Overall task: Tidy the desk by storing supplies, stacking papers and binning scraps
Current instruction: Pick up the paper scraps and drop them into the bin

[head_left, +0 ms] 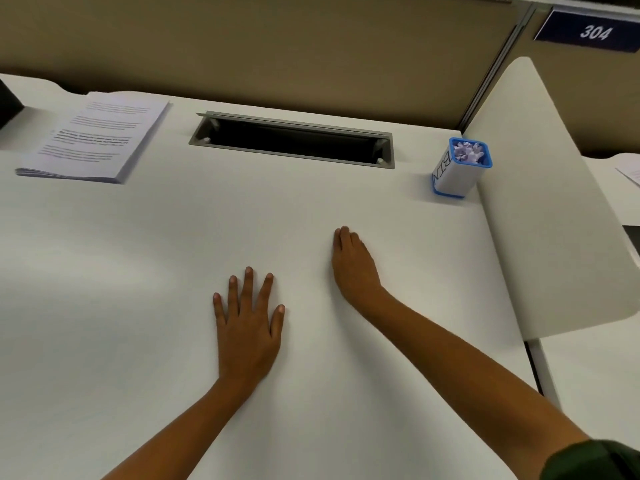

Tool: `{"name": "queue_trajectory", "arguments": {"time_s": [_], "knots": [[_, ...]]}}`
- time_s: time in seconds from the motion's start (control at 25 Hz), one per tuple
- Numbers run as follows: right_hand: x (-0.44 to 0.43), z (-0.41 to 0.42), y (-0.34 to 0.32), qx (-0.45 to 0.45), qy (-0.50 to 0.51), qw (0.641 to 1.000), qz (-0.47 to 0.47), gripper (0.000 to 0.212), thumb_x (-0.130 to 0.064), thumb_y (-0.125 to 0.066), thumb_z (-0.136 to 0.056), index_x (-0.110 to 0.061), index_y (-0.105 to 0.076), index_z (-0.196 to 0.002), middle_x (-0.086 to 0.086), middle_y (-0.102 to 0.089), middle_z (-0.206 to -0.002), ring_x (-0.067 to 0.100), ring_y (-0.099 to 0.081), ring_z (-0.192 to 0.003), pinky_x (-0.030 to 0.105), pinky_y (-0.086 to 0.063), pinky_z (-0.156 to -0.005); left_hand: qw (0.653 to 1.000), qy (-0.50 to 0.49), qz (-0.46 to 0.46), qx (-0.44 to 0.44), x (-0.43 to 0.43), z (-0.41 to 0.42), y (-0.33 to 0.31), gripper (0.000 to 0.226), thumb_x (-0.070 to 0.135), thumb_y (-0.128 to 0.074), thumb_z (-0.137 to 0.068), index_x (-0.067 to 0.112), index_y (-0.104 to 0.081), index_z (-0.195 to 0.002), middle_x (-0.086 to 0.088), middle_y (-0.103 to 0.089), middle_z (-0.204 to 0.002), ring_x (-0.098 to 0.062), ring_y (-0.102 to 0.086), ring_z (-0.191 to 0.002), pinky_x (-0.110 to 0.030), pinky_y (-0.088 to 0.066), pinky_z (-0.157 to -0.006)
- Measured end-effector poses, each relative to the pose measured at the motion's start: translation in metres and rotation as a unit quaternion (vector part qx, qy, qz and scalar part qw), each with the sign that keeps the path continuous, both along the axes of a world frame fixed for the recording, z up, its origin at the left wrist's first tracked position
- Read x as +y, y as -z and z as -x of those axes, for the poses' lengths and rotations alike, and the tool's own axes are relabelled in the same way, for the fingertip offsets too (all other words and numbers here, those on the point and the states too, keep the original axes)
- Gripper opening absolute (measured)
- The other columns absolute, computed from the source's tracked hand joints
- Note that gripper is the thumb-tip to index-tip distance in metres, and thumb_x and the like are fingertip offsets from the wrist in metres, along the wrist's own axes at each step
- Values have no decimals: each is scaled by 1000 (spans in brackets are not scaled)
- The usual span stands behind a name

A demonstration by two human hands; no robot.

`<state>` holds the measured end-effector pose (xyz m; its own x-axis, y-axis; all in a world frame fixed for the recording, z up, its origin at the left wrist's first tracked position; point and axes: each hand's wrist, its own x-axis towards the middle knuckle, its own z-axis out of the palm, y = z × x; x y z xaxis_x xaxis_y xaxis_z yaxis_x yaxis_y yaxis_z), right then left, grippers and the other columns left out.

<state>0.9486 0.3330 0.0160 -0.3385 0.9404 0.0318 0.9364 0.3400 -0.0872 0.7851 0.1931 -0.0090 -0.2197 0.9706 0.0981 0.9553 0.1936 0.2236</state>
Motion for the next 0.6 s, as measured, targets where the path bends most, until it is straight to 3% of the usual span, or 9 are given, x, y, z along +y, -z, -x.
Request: {"name": "queue_trajectory", "arguments": {"time_s": [0.04,0.12,0.2,0.28,0.36,0.4,0.44,0.52,0.6], "knots": [[-15,-3,2,-31,4,999,-15,55,5,-41,-90,12,-18,-140,28,-25,-147,38,-33,-132,39,-30,-112,1000,0,0,0,0,0,0,61,51,-19,-92,25,-21,-148,-5,-12,-157,-28,-6,-145,-53,-10,-116],[-45,-5,3,-89,8,996,-10,52,2,-64,-77,11,-48,-126,27,-48,-133,36,-53,-117,35,-46,-99,1000,0,-1,0,0,0,0,62,51,-19,-92,25,-22,-148,-6,-13,-157,-28,-7,-145,-53,-10,-116],[-66,-7,-1,-134,-11,991,-13,39,8,-78,-47,3,-73,-85,21,-69,-93,29,-67,-80,24,-56,-66,1000,-1,-1,3,0,0,-1,62,51,-19,-92,25,-22,-148,-6,-13,-157,-28,-7,-145,-53,-10,-116],[-79,-14,-16,-104,-38,994,-17,30,17,-63,-27,-7,-61,-44,9,-55,-52,16,-50,-44,17,-30,-34,1000,-1,0,3,0,0,-1,62,52,-19,-92,25,-21,-148,-6,-13,-157,-28,-7,-145,-53,-10,-116],[-85,-19,-34,-41,-57,997,-10,33,15,-51,-25,-14,-40,-37,1,-31,-41,10,-27,-40,17,-6,-35,1000,-1,-1,2,0,0,-1,62,52,-19,-92,25,-21,-148,-5,-13,-157,-28,-7,-145,-52,-9,-116],[-84,-22,-38,0,-58,998,-26,38,15,-51,-27,-16,-33,-40,-1,-22,-43,10,-24,-42,18,-2,-36,1000,-1,-1,3,0,0,-1,62,52,-19,-92,26,-21,-148,-5,-13,-157,-28,-7,-145,-52,-10,-116],[-82,-27,-40,35,-49,998,-16,39,15,-57,-32,-14,-34,-44,-1,-22,-44,11,-28,-42,18,-7,-35,1000,0,-1,3,0,0,-1,61,51,-19,-92,26,-21,-148,-5,-13,-157,-28,-7,-145,-53,-10,-116],[-68,-44,-34,144,4,987,68,18,10,-66,-59,-6,-58,-56,4,-54,-52,14,-51,-50,24,-40,-41,1000,0,-3,0,-1,0,0,61,51,-20,-92,26,-22,-147,-5,-14,-157,-28,-8,-145,-53,-10,-116],[-54,-62,-36,263,65,956,114,13,6,-64,-76,-4,-72,-74,7,-70,-71,11,-61,-59,11,-49,-58,1000,-1,-4,-1,-1,0,-1,61,51,-20,-92,26,-23,-147,-5,-15,-157,-28,-9,-145,-52,-10,-116]]}}
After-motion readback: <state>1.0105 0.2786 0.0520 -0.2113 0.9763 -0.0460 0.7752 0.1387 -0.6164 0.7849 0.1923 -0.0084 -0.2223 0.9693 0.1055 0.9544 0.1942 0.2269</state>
